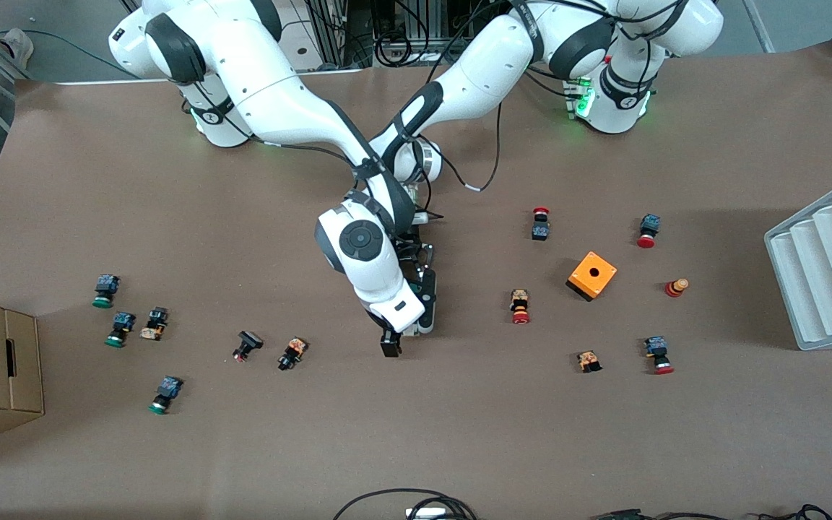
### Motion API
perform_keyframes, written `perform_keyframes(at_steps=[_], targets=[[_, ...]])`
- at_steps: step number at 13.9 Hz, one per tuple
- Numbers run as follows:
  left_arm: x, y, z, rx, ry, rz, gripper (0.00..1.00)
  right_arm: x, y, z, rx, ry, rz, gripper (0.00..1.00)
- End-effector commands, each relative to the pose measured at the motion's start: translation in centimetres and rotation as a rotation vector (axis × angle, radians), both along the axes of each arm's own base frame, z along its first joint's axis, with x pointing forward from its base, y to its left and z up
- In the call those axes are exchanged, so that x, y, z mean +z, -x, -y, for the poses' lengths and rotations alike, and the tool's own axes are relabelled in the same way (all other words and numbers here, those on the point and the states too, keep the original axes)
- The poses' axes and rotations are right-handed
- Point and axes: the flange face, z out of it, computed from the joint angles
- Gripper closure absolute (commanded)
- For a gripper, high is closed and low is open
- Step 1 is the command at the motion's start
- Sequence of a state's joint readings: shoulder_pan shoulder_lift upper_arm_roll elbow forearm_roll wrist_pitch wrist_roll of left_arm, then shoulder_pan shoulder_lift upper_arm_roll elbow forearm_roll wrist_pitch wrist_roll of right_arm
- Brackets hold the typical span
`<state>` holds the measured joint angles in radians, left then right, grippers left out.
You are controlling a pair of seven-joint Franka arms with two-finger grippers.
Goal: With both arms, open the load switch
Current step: 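Move the right gripper to the white lever of the switch, then grasp the white lever with the right gripper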
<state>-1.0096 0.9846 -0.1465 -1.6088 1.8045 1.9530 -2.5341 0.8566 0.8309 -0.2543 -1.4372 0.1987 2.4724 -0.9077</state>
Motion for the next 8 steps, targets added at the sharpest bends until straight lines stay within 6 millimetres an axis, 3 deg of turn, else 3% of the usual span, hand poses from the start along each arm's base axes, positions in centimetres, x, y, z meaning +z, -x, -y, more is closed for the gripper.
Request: perform_keyframes(at_steps=[1, 8], targets=[[-2.6, -0.2, -0.8, 0.002, -0.002, -0.026, 0.48, -0.9, 0.1, -1.2, -0.001, -0.014, 0.030, 0.03], [-2.6, -0.2, -0.8, 0.002, -0.002, -0.026, 0.48, -1.9, 0.4, -1.5, -0.016, -0.010, 0.025, 0.03]])
